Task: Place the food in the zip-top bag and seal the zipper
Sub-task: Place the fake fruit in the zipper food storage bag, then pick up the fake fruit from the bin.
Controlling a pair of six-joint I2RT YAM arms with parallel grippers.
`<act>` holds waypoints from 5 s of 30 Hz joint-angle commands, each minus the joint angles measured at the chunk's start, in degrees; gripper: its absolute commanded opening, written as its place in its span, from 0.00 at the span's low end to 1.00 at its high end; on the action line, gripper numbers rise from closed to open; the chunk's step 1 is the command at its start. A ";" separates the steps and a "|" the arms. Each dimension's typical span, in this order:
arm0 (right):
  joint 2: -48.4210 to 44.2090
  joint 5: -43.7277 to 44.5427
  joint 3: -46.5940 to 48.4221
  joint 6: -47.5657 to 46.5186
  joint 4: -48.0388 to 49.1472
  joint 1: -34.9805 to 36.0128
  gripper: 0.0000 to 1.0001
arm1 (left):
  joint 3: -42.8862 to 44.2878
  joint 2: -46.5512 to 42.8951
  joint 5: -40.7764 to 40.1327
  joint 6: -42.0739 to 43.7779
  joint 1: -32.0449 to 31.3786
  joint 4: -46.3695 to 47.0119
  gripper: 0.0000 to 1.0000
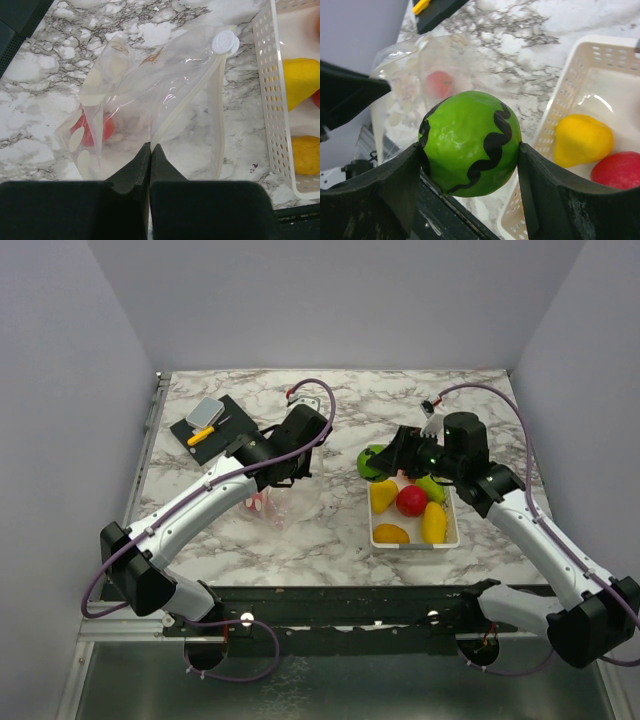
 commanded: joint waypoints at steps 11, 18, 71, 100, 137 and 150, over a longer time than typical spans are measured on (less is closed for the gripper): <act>-2.82 -13.99 0.81 -0.76 7.90 5.02 0.22 | 2.82 0.65 1.71 0.16 0.19 0.32 0.00; 1.22 -10.30 4.20 -1.97 9.10 11.99 0.22 | 4.37 0.97 2.86 -0.02 0.19 0.11 0.00; 21.30 13.25 16.81 3.69 -1.30 18.72 0.76 | 7.46 -1.91 7.37 -3.16 0.19 -2.33 0.02; 8.97 26.32 14.95 3.33 -12.46 18.69 0.93 | 6.76 -1.21 6.90 -1.65 0.67 0.11 0.00; 10.82 39.05 0.03 11.54 -25.16 7.28 0.93 | 3.39 -3.09 7.87 -0.94 0.82 1.09 0.00; 15.34 39.95 -1.77 14.40 -21.38 3.66 0.91 | 2.81 -3.33 7.49 -0.72 0.98 1.14 0.00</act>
